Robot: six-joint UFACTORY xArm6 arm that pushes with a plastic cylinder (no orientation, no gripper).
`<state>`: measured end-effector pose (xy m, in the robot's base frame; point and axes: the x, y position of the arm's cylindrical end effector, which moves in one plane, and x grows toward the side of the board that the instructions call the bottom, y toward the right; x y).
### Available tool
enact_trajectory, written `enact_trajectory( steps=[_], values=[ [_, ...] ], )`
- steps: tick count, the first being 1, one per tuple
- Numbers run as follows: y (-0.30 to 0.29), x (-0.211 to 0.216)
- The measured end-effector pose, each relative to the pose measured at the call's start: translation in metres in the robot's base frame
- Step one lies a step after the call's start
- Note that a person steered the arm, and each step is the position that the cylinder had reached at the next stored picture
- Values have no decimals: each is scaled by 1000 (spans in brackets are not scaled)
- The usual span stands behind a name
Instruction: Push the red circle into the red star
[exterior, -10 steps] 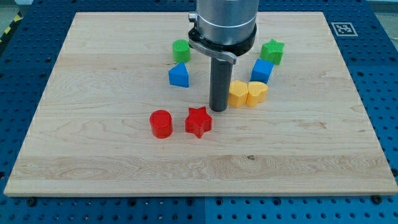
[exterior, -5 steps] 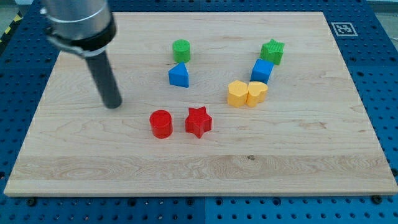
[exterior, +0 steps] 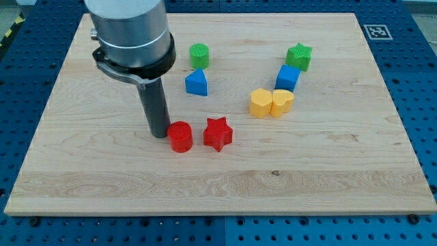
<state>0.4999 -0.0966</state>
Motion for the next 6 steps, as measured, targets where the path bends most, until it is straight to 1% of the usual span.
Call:
enact_trajectory(
  steps=[1,2,6],
  values=[
    [-2,3],
    [2,17],
    [1,29]
  ],
)
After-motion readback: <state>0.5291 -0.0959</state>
